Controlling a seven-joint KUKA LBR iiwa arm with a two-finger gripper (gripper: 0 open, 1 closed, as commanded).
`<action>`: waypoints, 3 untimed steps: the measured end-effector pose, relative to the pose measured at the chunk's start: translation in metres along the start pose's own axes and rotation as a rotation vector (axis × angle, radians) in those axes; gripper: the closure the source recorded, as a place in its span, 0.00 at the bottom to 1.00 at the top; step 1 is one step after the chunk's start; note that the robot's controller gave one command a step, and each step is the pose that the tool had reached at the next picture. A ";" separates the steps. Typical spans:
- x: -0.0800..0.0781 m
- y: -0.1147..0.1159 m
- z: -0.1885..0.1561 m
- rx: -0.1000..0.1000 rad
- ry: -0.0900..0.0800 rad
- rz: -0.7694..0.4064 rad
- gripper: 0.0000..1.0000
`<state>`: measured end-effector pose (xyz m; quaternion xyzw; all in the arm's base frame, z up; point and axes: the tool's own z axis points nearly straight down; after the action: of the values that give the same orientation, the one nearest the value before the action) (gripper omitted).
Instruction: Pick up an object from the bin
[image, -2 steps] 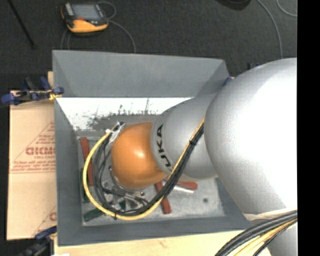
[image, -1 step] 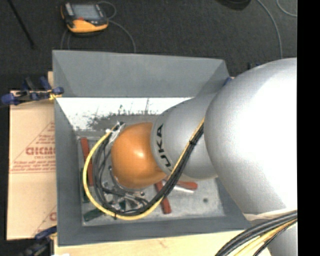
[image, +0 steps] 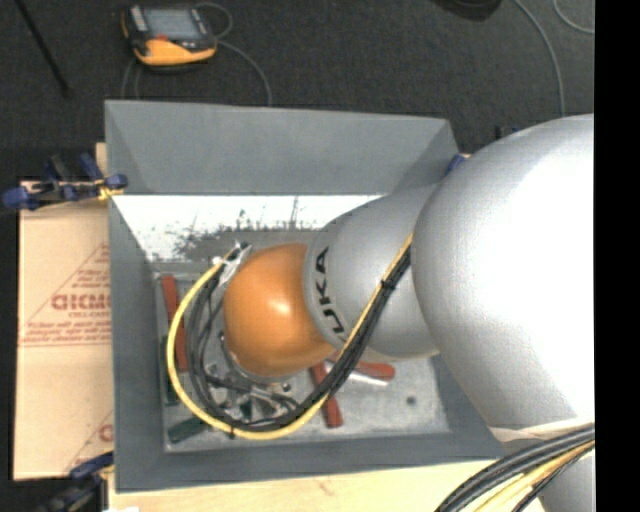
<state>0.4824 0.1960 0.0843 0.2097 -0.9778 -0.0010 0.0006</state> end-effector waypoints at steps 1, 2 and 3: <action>0.000 0.000 -0.011 0.001 -0.001 0.001 1.00; -0.001 -0.001 -0.018 0.002 -0.003 0.002 1.00; 0.000 -0.001 -0.028 0.002 0.001 0.003 1.00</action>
Offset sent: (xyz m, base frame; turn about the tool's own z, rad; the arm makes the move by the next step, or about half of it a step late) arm -0.0001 0.0002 0.0332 0.0000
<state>0.4826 0.1951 0.1123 0.2084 -0.9780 0.0002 0.0010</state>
